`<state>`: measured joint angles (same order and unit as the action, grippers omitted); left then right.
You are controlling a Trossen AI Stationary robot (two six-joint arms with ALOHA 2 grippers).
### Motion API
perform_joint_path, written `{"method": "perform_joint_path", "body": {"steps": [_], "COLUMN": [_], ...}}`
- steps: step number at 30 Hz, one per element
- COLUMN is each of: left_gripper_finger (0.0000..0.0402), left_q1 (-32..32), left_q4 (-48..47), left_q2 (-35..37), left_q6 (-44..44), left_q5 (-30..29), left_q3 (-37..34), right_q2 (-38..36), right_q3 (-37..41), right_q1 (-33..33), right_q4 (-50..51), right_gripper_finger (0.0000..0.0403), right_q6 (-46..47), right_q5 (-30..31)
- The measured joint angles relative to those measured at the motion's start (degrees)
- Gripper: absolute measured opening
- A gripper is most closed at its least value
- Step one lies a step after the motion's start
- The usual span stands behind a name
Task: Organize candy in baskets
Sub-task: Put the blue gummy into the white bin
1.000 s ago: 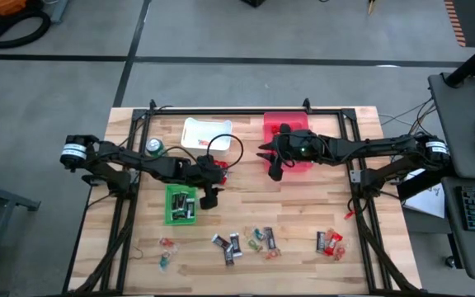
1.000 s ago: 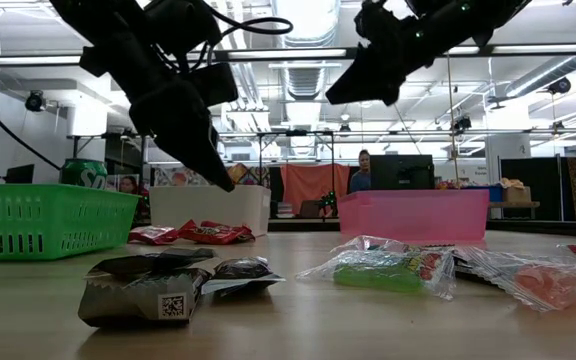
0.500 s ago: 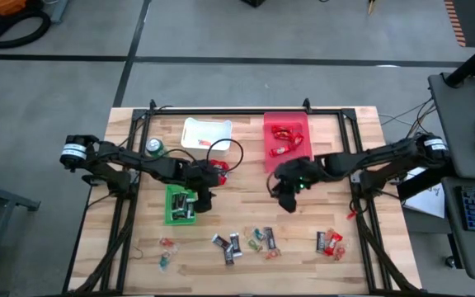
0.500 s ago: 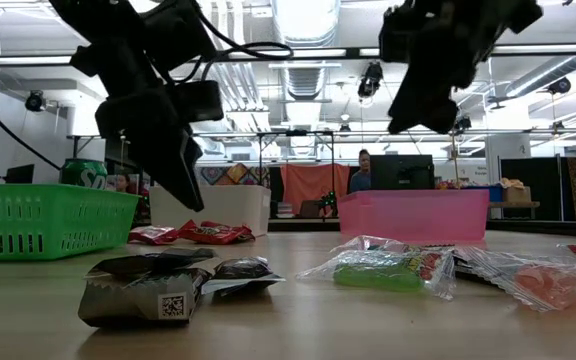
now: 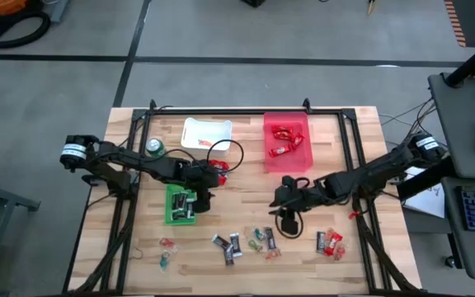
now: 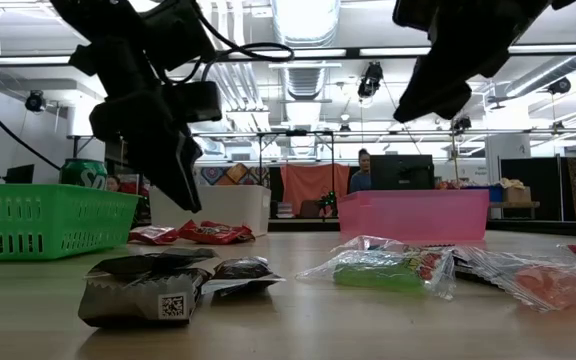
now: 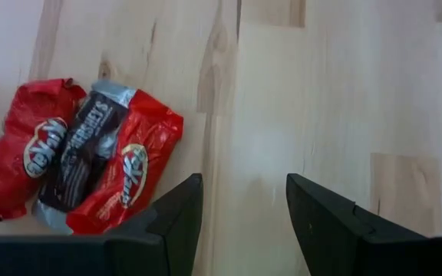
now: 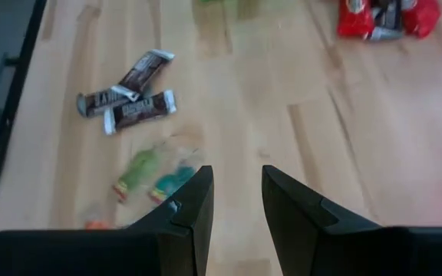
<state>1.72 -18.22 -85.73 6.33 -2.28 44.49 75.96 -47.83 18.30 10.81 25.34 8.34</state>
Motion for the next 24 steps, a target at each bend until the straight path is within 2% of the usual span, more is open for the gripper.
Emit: {"method": "perform_joint_path", "body": {"steps": [6,12,18,24], "left_gripper_finger": [0.0171,0.0171,0.0171,0.0171], "left_q1": [0.0,0.0,0.0,0.0], "left_q4": [-0.8,-3.0,-8.1,-8.1], "left_q2": [0.1,0.3,0.5,0.5], "left_q6": [-3.2,-7.2,-8.6,-8.7], "left_q5": [0.0,0.0,-0.1,-0.2], "left_q3": [1.0,2.8,4.4,4.5], "right_q2": [5.6,12.2,18.8,22.7], "right_q3": [0.0,0.0,0.0,0.0], "right_q1": [1.1,1.3,2.1,2.2], "right_q4": [-5.8,-12.9,-18.0,-22.7], "right_gripper_finger": [0.0105,0.0105,0.0105,0.0105], "right_q6": [4.5,6.8,5.9,8.6], "right_q5": [0.1,-2.4,-3.4,-5.9]}}
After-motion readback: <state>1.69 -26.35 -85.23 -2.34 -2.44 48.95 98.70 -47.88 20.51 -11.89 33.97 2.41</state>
